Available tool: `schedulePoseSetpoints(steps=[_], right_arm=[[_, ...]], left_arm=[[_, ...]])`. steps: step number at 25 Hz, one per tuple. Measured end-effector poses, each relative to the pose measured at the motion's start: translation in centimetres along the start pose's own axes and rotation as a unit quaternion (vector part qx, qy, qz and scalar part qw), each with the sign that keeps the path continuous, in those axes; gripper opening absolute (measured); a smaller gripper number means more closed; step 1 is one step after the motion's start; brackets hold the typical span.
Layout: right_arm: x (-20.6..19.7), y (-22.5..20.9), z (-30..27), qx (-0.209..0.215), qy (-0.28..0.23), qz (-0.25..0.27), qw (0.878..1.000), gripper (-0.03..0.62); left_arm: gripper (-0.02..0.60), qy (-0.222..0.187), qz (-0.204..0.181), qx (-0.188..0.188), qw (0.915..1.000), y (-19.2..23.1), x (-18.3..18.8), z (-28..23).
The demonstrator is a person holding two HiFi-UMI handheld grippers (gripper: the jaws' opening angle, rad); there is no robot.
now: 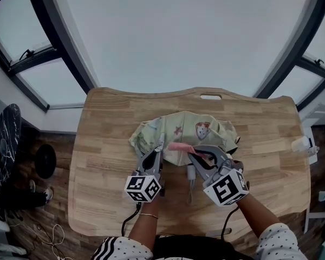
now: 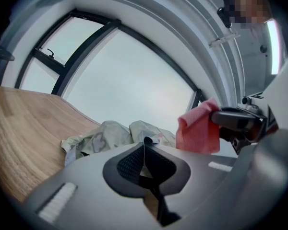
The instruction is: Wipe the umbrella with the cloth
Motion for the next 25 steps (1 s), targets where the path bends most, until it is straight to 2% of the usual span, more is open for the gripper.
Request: schedulePoseSetpoints(steps=[4, 7, 9, 12, 16, 20, 25], right_arm=[[1.1, -6.2, 1.1, -0.076, -0.008, 0.019, 0.997, 0.026], [0.4, -9.8, 1.1, -0.122, 0.015, 0.041, 0.992, 0.026], [-0.9, -11.1, 0.4, -0.135, 0.042, 0.050, 0.989, 0.026], [-3.6, -10.8, -1.1, -0.118, 0.085, 0.054, 0.988, 0.026], [-7.1, -7.1, -2.6, -0.055, 0.132, 0.070, 0.987, 0.026], [-9.4, -3.6, -2.9, -0.012, 0.154, 0.060, 0.986, 0.026], [-10.6, -1.0, -2.8, 0.013, 0.164, 0.043, 0.986, 0.026]], left_arm=[[-0.002, -0.001, 0.006, 0.004, 1.0000, 0.4, 0.0, 0.3], [-0.002, -0.002, 0.007, 0.005, 1.0000, 0.6, 0.0, 0.5], [-0.002, -0.002, 0.008, 0.008, 0.9999, 0.9, 0.1, 0.6], [-0.002, 0.000, 0.009, 0.014, 0.9999, 1.4, 0.1, 0.9], [-0.002, -0.006, 0.015, 0.022, 0.9996, 2.3, 0.5, 1.3], [-0.002, -0.008, 0.014, 0.028, 0.9995, 2.8, 0.5, 1.6], [-0.002, -0.004, 0.016, 0.026, 0.9995, 2.6, 0.2, 1.6]])
Point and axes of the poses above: the fingertips, and each gripper's own axes: z backward along the fingers, y to its left, x out of its top, the point moved 3 cm from there along z, backward along the fingers, and after that the axes turned 1 degree about -z, right-handed, at the moved point
